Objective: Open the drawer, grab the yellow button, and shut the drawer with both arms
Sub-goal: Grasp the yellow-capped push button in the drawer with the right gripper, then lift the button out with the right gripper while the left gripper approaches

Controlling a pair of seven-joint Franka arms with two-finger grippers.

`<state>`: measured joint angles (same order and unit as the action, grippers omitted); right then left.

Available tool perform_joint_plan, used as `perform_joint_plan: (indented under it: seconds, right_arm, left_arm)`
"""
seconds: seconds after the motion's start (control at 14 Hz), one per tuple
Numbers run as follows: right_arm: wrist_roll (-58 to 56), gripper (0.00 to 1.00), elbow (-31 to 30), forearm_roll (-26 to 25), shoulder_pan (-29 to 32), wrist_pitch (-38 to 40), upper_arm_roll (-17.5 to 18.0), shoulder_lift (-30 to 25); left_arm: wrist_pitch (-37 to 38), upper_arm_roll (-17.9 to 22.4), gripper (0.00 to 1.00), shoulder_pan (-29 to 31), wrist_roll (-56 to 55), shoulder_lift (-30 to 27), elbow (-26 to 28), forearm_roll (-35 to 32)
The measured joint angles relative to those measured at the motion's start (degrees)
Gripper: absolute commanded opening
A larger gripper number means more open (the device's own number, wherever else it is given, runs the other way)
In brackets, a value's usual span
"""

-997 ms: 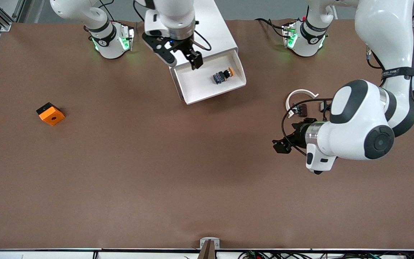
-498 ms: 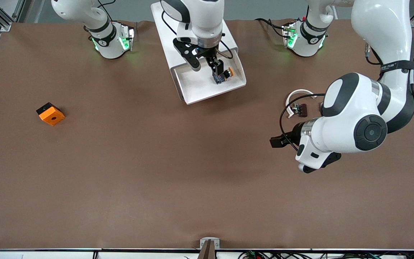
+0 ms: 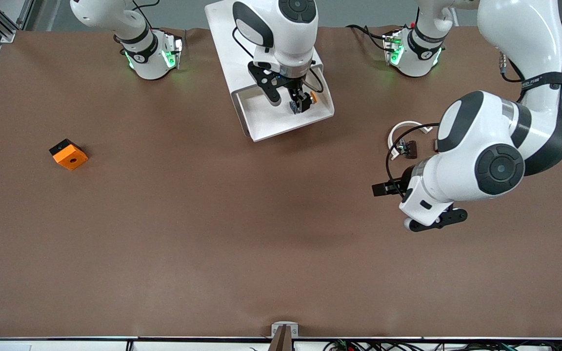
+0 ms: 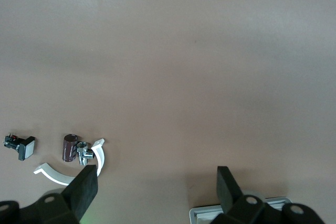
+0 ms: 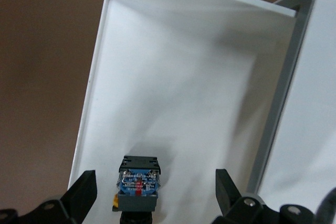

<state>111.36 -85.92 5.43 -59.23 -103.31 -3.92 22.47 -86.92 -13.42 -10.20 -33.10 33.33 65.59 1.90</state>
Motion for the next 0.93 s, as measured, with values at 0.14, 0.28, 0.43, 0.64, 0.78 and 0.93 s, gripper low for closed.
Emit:
perform_joint_plan:
  seconds: [0.14, 0.28, 0.43, 0.64, 0.78, 0.93]
  right_arm:
    - [0.7, 1.00, 0.0, 0.0, -0.2, -1.4, 0.0, 0.9]
    - [1.2, 1.00, 0.0, 0.0, -0.7, -2.7, 0.0, 1.8]
    - [1.6, 0.98, 0.0, 0.0, -1.0, -3.8, 0.0, 2.5]
    - [1.6, 0.80, 0.1, 0.0, -1.0, -4.1, -0.1, 2.6]
    - [1.6, 0.77, 0.3, 0.0, -1.0, -4.1, -0.1, 2.6]
    - [1.6, 0.77, 0.3, 0.0, -1.0, -4.1, -0.2, 2.6]
  left_arm:
    - [-0.5, 0.0, 1.00, -1.1, -0.1, 0.0, 1.0, -1.3]
    - [-0.7, 0.0, 1.00, -1.7, -0.2, 0.0, 1.6, -1.6]
    - [-0.7, 0.0, 1.00, -2.2, -1.3, 0.0, 1.8, -1.6]
    - [-0.9, -0.1, 1.00, -4.2, -6.3, 0.0, 2.1, -1.7]
    - [-2.0, -0.4, 1.00, -5.6, -12.5, 0.0, 2.5, -1.7]
    - [-3.1, -1.2, 1.00, -6.5, -16.8, 0.4, 3.2, -1.7]
